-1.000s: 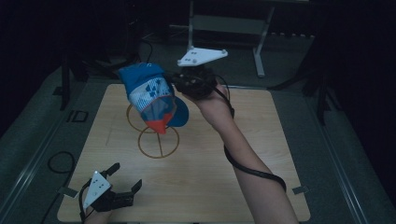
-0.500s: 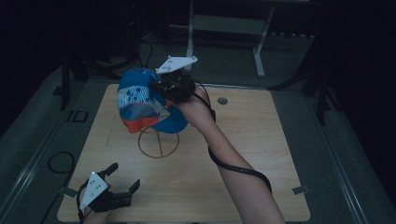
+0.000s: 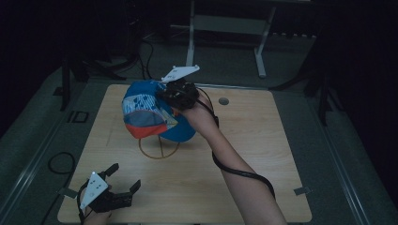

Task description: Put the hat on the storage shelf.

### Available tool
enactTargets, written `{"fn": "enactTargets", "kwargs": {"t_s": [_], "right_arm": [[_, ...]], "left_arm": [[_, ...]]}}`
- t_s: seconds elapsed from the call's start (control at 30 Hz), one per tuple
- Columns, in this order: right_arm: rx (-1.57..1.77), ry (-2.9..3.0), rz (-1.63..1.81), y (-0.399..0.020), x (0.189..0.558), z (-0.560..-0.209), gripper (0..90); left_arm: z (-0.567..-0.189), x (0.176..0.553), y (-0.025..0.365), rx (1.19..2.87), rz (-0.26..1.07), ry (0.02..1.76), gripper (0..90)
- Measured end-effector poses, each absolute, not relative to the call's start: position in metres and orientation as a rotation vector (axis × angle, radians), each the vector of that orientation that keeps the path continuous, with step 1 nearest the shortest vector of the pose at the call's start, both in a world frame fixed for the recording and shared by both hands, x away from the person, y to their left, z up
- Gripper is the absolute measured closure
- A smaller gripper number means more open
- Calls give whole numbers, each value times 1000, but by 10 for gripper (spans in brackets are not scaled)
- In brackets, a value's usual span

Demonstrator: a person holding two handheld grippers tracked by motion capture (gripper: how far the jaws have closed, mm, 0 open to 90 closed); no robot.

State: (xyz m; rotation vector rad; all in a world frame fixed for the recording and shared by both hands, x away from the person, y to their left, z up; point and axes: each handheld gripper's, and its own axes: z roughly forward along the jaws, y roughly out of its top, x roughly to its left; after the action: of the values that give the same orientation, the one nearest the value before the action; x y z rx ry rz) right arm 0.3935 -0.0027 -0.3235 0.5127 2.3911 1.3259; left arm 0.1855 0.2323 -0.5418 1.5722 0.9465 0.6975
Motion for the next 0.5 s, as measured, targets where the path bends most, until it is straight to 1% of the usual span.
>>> {"fn": "enactTargets", "kwargs": {"t_s": [0.5], "right_arm": [[570,2486,1333,6,406,-342,892]], "left_arm": [[-544,185,232,1591,681,944,27]]}}
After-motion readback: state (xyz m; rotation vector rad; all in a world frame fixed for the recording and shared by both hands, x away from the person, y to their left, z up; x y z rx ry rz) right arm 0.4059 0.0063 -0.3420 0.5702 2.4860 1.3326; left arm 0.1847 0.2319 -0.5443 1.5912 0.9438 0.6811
